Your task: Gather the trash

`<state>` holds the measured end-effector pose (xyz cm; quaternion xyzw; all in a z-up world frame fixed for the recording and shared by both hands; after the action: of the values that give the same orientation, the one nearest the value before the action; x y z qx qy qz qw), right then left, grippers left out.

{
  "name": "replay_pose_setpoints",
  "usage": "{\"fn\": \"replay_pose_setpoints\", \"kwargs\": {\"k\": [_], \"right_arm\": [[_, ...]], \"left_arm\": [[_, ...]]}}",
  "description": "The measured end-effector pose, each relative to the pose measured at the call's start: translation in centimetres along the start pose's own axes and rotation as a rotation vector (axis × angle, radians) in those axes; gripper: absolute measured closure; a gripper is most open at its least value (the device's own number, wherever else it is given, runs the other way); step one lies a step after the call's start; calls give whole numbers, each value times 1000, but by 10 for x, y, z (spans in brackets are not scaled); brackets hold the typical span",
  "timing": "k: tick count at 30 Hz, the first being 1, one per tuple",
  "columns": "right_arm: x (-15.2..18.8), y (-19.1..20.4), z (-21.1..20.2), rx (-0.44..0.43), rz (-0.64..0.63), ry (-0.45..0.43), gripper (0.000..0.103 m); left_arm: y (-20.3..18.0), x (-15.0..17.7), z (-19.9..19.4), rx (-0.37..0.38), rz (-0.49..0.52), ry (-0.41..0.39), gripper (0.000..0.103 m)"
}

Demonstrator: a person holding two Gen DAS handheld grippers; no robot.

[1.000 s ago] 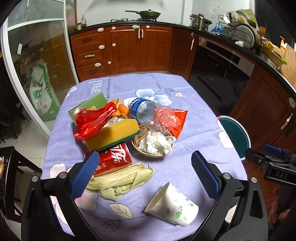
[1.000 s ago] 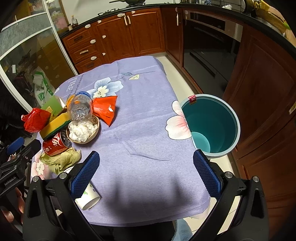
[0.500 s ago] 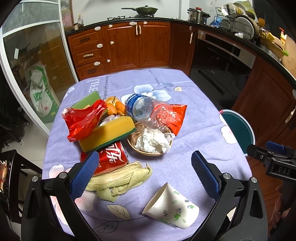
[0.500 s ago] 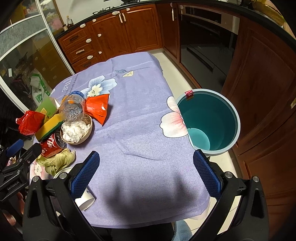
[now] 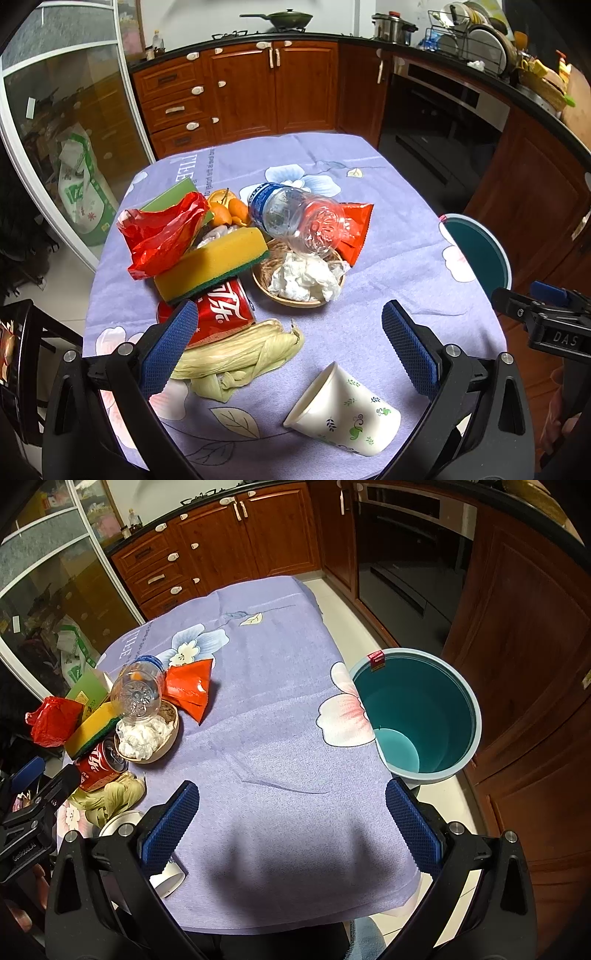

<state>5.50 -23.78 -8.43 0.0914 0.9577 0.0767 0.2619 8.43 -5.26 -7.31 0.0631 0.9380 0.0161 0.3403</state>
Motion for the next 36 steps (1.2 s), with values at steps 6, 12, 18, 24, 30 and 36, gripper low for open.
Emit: {"fn": "replay_pose_setpoints", "kwargs": {"k": [6, 12, 18, 24, 30, 36], "right_arm": [[1, 5, 4, 1, -8, 8, 6], [2, 8, 6, 1, -12, 19, 6], [-1, 12, 8, 1, -18, 26, 6], [-14, 31, 13, -31, -50, 46, 6], [-41, 65, 25, -120, -85, 82, 6], [-73, 114, 49, -193, -151, 132, 33]], "left_arm": [[5, 1, 2, 1, -6, -2, 4], [4, 1, 2, 1, -5, -2, 4], [13, 1, 2, 1, -7, 2, 4], [35, -10, -4, -17, -21, -10, 4], [89, -40, -17, -93, -56, -36, 4], [154, -70, 9, -201, -91, 46, 4]]}}
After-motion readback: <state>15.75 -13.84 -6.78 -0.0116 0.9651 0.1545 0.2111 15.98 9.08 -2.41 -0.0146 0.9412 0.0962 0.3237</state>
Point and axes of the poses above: each gripper's, at about its wrist camera, not at the fingertips, and z roughly the way its jaws point, y to its left, x to its underside, the point moved 10 cm from there along z, roughly the way its jaws point, and after that the axes turned 5 degrees about z, right-handed, at the moved point
